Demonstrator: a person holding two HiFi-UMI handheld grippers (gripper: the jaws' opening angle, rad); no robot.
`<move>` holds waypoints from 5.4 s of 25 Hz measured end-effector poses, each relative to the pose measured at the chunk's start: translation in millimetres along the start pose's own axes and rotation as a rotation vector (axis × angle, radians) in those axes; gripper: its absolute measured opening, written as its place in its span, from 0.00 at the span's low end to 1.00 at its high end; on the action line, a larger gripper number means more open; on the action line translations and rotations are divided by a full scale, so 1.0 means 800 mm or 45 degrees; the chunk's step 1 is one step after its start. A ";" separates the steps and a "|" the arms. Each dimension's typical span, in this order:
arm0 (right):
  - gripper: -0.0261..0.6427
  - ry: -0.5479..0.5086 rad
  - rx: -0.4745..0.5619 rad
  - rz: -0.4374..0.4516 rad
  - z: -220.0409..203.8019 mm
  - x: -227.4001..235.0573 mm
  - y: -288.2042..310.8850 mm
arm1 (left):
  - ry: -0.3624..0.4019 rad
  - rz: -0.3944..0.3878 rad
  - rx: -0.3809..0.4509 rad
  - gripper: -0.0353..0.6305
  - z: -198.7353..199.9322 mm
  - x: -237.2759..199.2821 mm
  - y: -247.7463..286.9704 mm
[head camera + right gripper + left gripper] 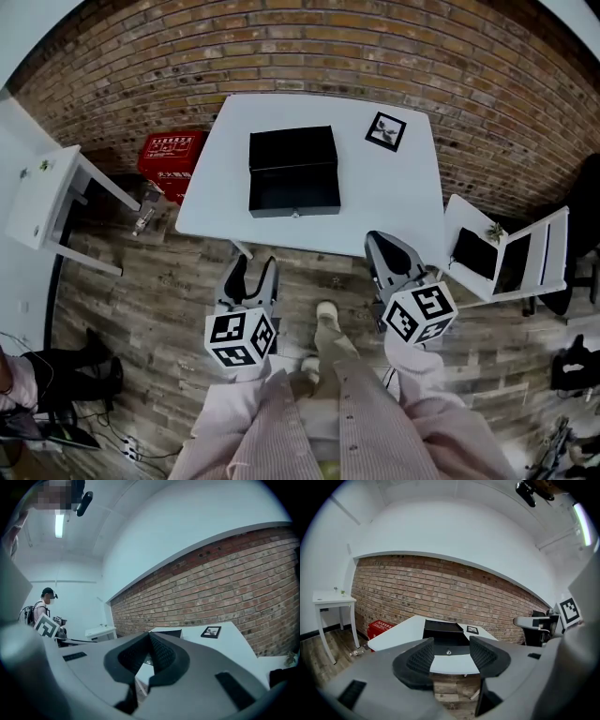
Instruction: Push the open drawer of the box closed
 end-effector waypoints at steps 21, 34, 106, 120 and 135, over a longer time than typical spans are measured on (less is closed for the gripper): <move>0.04 0.043 -0.123 0.111 0.002 0.094 0.151 | -0.147 0.025 -0.315 0.40 -0.039 -0.016 0.172; 0.04 0.096 -0.167 0.155 -0.006 0.122 0.182 | -0.255 0.068 -0.471 0.33 -0.083 -0.032 0.221; 0.04 0.175 -0.214 0.107 -0.023 0.128 0.230 | -0.195 -0.019 -0.754 0.14 -0.089 -0.038 0.297; 0.04 0.179 -0.216 0.084 -0.024 0.134 0.245 | -0.190 -0.033 -0.762 0.14 -0.084 -0.046 0.315; 0.04 0.185 -0.223 0.056 -0.024 0.142 0.265 | -0.185 -0.053 -0.758 0.14 -0.075 -0.054 0.339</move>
Point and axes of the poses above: the fingertips, and each gripper's own axes: y forward along the fingers, x to its right, z out of its top, the point moved 6 cm from there along -y, backward along the fingers, and after that the axes turned 4 degrees about -z, right-handed, at the moved point
